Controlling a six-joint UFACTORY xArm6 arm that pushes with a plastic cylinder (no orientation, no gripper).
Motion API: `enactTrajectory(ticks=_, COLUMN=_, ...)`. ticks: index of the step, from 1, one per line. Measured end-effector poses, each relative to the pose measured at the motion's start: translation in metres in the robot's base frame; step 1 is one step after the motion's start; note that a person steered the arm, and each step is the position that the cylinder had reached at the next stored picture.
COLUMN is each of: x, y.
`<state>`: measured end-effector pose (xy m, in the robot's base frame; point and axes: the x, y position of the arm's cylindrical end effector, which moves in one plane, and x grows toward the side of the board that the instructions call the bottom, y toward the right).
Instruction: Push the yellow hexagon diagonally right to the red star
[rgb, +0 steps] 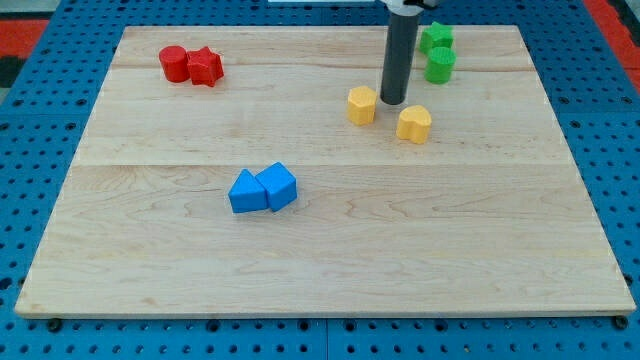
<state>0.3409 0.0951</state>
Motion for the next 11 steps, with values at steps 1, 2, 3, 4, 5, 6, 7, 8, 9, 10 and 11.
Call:
enactTrajectory(ticks=1, x=0.001, y=-0.037)
enactTrajectory(ticks=2, x=0.001, y=-0.075)
enactTrajectory(ticks=3, x=0.004, y=-0.053)
enactTrajectory(ticks=4, x=0.021, y=-0.047)
enactTrajectory(ticks=5, x=0.034, y=-0.081)
enactTrajectory(ticks=6, x=0.032, y=-0.141)
enactTrajectory(ticks=7, x=0.015, y=-0.176)
enactTrajectory(ticks=8, x=-0.015, y=-0.171)
enactTrajectory(ticks=9, x=-0.024, y=-0.171)
enactTrajectory(ticks=10, x=-0.037, y=-0.165)
enactTrajectory(ticks=11, x=-0.051, y=-0.165)
